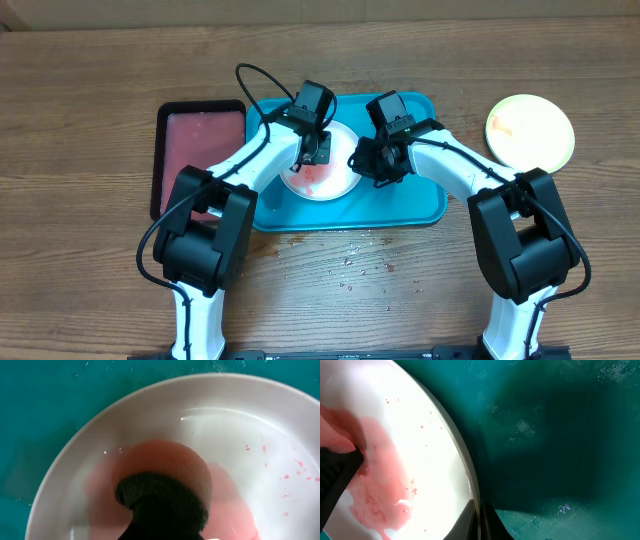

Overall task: Clean dirty plates on tray and stack at the side
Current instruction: 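Continue scrubbing the white plate surface with the sponge in circles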

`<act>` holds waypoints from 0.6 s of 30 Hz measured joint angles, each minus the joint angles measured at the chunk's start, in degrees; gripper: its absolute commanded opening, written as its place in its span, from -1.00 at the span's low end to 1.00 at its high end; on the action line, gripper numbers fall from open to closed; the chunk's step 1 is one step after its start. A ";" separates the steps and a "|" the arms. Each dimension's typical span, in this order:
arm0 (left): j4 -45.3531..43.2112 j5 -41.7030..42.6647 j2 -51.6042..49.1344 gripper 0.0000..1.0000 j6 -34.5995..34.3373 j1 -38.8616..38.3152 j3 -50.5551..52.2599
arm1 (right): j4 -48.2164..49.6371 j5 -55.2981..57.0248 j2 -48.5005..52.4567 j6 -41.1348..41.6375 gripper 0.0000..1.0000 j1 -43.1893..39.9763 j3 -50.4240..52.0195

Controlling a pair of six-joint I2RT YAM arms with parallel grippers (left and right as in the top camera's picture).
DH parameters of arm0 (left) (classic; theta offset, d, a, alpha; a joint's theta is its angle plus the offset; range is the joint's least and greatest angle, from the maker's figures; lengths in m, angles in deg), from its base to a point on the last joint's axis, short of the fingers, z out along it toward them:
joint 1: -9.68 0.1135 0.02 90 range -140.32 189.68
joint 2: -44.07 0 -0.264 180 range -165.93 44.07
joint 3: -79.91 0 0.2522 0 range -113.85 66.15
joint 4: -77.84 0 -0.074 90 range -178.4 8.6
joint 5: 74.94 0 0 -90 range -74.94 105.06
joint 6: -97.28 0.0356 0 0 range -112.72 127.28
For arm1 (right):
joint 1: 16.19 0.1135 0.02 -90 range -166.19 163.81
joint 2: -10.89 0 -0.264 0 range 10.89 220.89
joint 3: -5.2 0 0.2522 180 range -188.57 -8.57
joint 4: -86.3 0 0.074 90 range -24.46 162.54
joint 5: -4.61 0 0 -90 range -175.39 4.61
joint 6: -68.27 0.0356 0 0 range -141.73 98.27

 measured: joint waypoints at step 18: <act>15.26 -0.26 0.46 -0.92 10.10 -5.40 -1.49 | -0.11 0.13 0.00 -0.02 -0.92 0.00 0.00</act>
